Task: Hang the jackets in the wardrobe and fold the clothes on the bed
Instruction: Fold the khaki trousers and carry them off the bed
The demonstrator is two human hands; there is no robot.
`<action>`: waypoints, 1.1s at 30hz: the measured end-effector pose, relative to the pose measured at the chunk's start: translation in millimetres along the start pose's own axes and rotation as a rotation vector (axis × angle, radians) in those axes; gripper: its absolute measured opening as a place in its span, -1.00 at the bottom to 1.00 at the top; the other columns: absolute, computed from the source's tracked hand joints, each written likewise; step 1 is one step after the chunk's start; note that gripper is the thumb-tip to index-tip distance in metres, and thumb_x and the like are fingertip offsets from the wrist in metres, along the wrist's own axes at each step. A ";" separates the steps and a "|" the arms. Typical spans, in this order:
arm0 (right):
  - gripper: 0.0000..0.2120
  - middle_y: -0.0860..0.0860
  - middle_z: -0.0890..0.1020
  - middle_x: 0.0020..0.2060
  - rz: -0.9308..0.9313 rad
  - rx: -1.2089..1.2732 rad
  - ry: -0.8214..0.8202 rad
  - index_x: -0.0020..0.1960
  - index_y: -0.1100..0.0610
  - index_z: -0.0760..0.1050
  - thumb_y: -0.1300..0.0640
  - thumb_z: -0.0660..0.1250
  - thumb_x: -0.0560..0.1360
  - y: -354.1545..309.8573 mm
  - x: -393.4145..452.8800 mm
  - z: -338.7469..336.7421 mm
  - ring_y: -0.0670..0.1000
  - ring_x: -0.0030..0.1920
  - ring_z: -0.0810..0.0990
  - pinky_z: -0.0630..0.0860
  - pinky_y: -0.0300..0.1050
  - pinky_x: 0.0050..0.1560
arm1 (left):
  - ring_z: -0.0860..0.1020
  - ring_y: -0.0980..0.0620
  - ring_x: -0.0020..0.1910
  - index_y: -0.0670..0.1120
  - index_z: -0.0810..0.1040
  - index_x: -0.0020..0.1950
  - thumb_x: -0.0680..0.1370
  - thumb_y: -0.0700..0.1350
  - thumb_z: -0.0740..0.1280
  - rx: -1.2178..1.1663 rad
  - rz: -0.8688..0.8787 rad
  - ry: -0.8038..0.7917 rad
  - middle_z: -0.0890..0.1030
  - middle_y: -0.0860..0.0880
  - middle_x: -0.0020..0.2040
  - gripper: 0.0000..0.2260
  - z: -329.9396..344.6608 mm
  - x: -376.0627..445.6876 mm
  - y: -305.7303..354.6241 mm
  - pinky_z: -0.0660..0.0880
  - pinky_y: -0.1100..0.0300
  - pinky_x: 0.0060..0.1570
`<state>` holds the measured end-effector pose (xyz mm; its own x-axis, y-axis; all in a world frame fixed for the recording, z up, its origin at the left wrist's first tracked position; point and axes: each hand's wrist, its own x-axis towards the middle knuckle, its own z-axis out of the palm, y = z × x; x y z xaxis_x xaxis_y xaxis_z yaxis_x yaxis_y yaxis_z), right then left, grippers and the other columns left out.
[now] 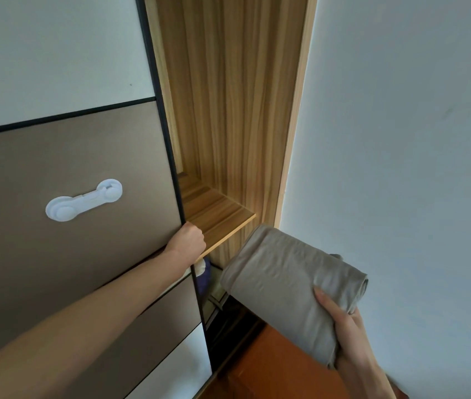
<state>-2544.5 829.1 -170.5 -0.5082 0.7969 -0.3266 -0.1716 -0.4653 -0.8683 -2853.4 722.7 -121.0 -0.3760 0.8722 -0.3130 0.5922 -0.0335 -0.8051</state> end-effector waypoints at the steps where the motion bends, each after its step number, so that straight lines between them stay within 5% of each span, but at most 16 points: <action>1: -0.56 0.09 0.75 0.11 0.006 0.003 -0.003 0.34 0.00 0.53 0.14 0.52 0.49 3.2 -5.4 1.7 0.17 0.06 0.76 0.64 0.20 0.12 | 0.62 -0.01 0.14 -0.08 0.61 0.21 0.73 -0.02 0.22 0.001 0.001 -0.001 0.65 -0.02 0.13 -0.78 2.9 -8.4 0.4 0.39 0.10 -0.04; 13: -0.47 0.12 0.75 0.10 0.033 -0.049 -0.063 0.35 0.07 0.54 0.11 0.57 0.41 51.6 -63.9 29.4 0.20 0.07 0.75 0.59 0.28 0.26 | 0.61 -0.01 0.13 -0.08 0.61 0.20 0.73 -0.02 0.23 -0.009 -0.009 -0.003 0.65 -0.01 0.12 -0.79 44.4 -83.1 7.2 0.35 0.08 -0.05; 18: -0.44 0.13 0.75 0.10 0.039 -0.046 -0.087 0.37 0.08 0.54 0.11 0.59 0.40 70.5 -82.3 42.9 0.20 0.06 0.76 0.62 0.18 0.16 | 0.61 0.00 0.12 -0.07 0.61 0.18 0.73 -0.07 0.22 -0.014 0.000 -0.023 0.65 -0.01 0.12 -0.81 59.2 -113.8 10.2 0.35 0.09 -0.04; 23: -0.38 0.12 0.75 0.11 0.051 -0.055 -0.132 0.38 0.04 0.52 0.08 0.60 0.36 77.2 -95.5 56.3 0.22 0.07 0.75 0.62 0.31 0.20 | 0.60 -0.01 0.15 -0.05 0.58 0.19 0.74 -0.06 0.19 -0.043 -0.002 -0.060 0.63 0.00 0.14 -0.81 67.3 -144.1 12.1 0.39 0.10 0.07; 27: -0.46 0.13 0.75 0.09 0.077 -0.047 -0.167 0.36 0.04 0.51 0.09 0.57 0.42 82.4 -100.6 67.0 0.22 0.04 0.76 0.69 0.18 0.00 | 0.61 -0.02 0.13 -0.05 0.59 0.17 0.73 -0.06 0.21 -0.038 -0.032 -0.061 0.64 -0.01 0.13 -0.82 79.6 -168.0 16.2 0.35 0.09 0.01; 33: -0.41 0.16 0.73 0.15 0.114 -0.058 -0.230 0.40 0.08 0.49 0.09 0.58 0.42 91.8 -102.8 85.6 0.25 0.10 0.73 0.70 0.23 0.03 | 0.62 -0.02 0.13 -0.03 0.62 0.16 0.73 -0.14 0.18 -0.056 -0.057 -0.089 0.66 0.00 0.12 -0.79 94.3 -204.1 22.5 0.28 0.09 -0.04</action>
<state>-2580.3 671.5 -184.7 -0.7011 0.6287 -0.3363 -0.0565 -0.5191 -0.8528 -2830.5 497.9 -122.7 -0.4706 0.8250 -0.3130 0.6060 0.0444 -0.7942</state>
